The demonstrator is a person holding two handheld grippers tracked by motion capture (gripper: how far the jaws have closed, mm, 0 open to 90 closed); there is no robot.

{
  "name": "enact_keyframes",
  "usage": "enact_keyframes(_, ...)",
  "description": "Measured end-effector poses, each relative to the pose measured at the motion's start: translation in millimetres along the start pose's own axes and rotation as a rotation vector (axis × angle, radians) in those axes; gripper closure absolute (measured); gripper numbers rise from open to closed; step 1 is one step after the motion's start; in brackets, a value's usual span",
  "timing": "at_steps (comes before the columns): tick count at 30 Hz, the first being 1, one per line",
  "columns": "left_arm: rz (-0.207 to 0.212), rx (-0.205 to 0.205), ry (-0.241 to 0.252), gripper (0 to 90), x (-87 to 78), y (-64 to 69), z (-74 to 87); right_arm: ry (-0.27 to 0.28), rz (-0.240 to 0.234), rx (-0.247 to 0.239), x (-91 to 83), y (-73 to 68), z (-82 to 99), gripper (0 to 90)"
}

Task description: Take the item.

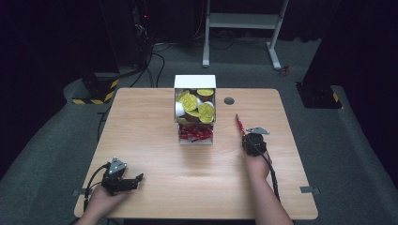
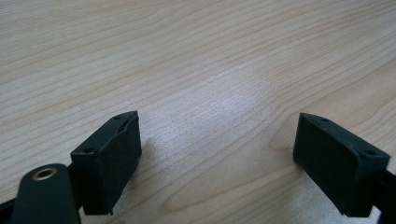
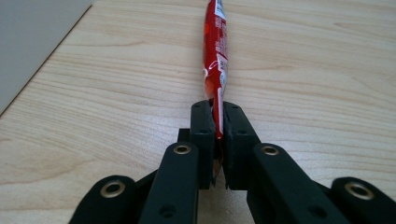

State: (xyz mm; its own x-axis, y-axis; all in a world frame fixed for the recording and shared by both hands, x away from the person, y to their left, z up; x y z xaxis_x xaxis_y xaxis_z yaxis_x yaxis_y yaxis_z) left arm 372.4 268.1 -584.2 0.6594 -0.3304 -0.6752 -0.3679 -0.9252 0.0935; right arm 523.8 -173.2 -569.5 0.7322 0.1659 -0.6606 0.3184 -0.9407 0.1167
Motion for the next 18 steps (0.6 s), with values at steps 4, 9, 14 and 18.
enact_keyframes(4, 0.0, -0.001, 0.0, 15.6, 0.0, 0.0, 0.0, 0.0, -0.008, -0.001, 1.1, -0.9, 1.2, 82.3)
enact_keyframes(9, 0.0, 0.0, 0.0, 15.6, 0.0, 0.0, 0.0, 0.022, -0.019, 0.001, -1.8, -4.5, -4.1, 77.3)
enact_keyframes(14, 0.0, 0.0, 0.0, 15.6, 0.0, 0.0, 0.0, 0.04, -0.031, 0.002, -5.2, -4.8, -8.5, 72.4)
enact_keyframes(18, 0.0, 0.001, 0.0, 15.6, 0.0, 0.0, 0.0, 0.061, -0.034, -0.013, -10.8, -7.2, -14.9, 68.0)
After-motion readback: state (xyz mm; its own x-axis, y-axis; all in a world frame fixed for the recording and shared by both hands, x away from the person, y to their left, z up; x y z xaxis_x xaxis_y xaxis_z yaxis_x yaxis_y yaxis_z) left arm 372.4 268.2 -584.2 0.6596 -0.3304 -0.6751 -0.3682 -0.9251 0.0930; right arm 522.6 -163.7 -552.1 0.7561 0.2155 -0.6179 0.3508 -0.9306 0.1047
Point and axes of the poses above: each handheld gripper's, and its own axes: x roughly forward along the jaws, z roughly out of its underside, y roughly to its right, the point moved 8 cm from there along x, roughly forward along the jaws, and after that the axes turned 7 degrees about -x, right-handed, at the moved point
